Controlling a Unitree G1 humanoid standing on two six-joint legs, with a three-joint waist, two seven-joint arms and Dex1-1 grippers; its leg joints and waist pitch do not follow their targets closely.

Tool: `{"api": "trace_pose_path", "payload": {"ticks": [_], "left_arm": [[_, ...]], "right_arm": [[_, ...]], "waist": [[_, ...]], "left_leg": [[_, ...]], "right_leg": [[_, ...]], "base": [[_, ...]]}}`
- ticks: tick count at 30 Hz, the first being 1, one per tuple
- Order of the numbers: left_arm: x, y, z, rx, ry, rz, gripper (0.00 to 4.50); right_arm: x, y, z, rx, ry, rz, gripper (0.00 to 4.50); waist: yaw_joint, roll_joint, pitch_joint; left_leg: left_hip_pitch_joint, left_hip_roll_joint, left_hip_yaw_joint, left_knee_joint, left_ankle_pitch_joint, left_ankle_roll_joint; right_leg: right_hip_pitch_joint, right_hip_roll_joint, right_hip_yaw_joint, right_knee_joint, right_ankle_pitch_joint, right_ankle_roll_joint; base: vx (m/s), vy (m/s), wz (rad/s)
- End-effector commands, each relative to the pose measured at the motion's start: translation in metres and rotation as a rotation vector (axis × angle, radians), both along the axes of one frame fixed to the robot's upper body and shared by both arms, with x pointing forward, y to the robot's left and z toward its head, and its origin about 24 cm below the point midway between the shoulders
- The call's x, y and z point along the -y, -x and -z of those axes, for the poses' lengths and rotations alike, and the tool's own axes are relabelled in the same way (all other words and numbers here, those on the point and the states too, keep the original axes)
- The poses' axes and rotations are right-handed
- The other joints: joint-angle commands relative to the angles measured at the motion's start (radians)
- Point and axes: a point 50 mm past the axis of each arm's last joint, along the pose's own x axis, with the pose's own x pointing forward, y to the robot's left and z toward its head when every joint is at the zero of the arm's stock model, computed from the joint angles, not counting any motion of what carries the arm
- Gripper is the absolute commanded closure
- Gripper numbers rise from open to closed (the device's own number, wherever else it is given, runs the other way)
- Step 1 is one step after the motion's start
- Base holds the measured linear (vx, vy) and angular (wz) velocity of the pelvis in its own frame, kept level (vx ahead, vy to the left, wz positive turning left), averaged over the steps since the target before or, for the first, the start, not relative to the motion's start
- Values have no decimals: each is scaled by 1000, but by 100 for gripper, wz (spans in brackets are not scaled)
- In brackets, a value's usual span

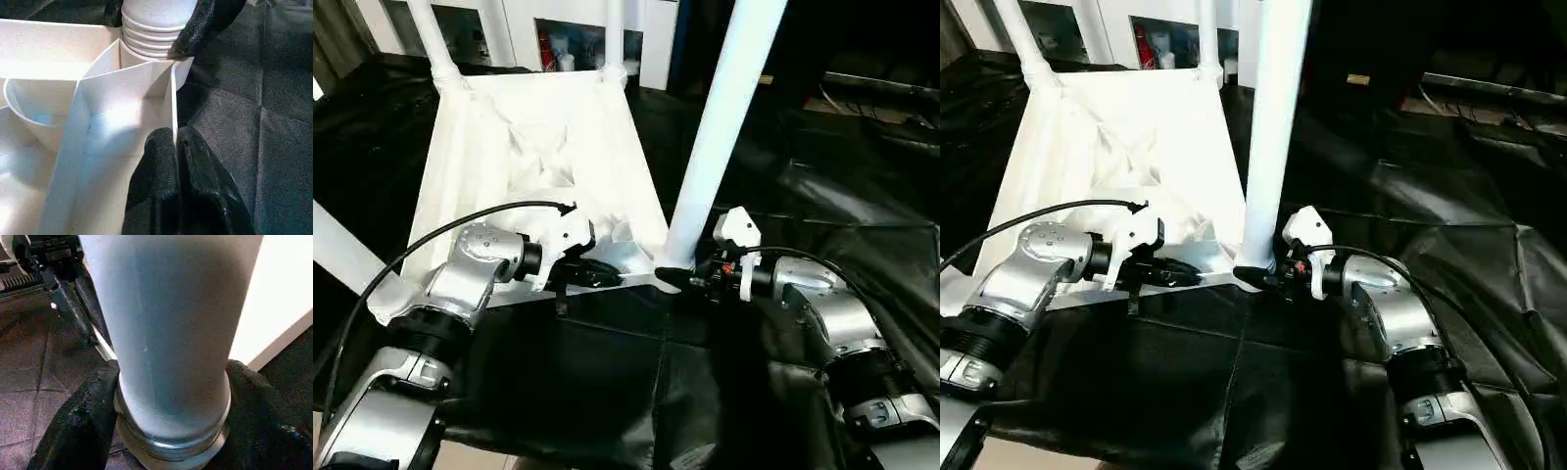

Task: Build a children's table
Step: Rotate leg to tighten

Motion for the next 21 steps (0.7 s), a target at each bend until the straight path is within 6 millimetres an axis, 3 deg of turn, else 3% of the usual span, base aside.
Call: {"api": "trace_pose_path", "payload": {"ticks": [1,5,8,9,10,12,13,14,16,18,21], "left_arm": [[5,4,7,-28,22,18,450],[7,-6,8,37,1,-90,450],[12,-14,8,65,3,-180,450],[15,-16,7,73,9,-209,450],[17,-17,7,76,12,-214,450],[34,-23,4,100,38,-278,450],[39,-25,4,107,41,-292,450],[39,-25,4,107,41,-292,450],[52,-26,4,115,53,-313,450],[65,-26,5,118,70,-337,450],[82,-20,5,102,98,-303,450]], "right_arm": [[-3,4,2,-12,-7,-27,172],[-2,-1,13,-16,41,97,176],[-4,-7,22,-28,56,275,177],[-5,-9,26,-39,53,344,178],[-6,-9,27,-42,47,364,178],[-18,-11,37,-92,-1,565,178],[-21,-10,39,-91,5,597,178],[-21,-10,39,-91,5,597,178],[-32,-10,43,-112,-12,672,178],[-46,-9,44,-137,-39,698,178],[-65,-6,38,-104,-63,634,178]], "waist": [[2,-6,-64],[1,-7,-60],[-1,-9,-51],[-3,-13,-50],[-2,-12,-50],[-5,-10,-47],[-4,-7,-49],[-5,-10,-49],[-4,-6,-49],[-4,-7,-49],[-3,-2,-52]], "left_leg": [[7,29,0,-48,-93,136],[7,28,0,-49,-118,123],[10,26,-1,-55,-191,75],[9,23,-5,-58,-222,50],[10,24,-5,-59,-221,46],[11,25,-4,-61,-230,40],[12,25,-6,-63,-232,26],[10,22,-6,-63,-234,25],[16,23,-4,-62,-243,31],[10,23,-5,-65,-240,30],[11,22,-3,-63,-233,39]], "right_leg": [[75,-53,58,-44,-85,-271],[72,-54,58,-52,-134,-258],[64,-56,59,-68,-288,-213],[66,-58,58,-76,-395,-169],[64,-58,59,-78,-407,-162],[57,-57,62,-83,-425,-147],[58,-57,60,-84,-431,-141],[59,-55,59,-84,-435,-132],[52,-55,61,-88,-422,-134],[55,-53,60,-84,-400,-137],[55,-52,63,-80,-355,-146]], "base": [[0,0,0],[0,0,0],[0,0,0],[0,0,0],[0,0,0],[0,0,0],[0,0,0],[0,0,0],[0,0,0],[0,0,0],[0,0,0]]}}
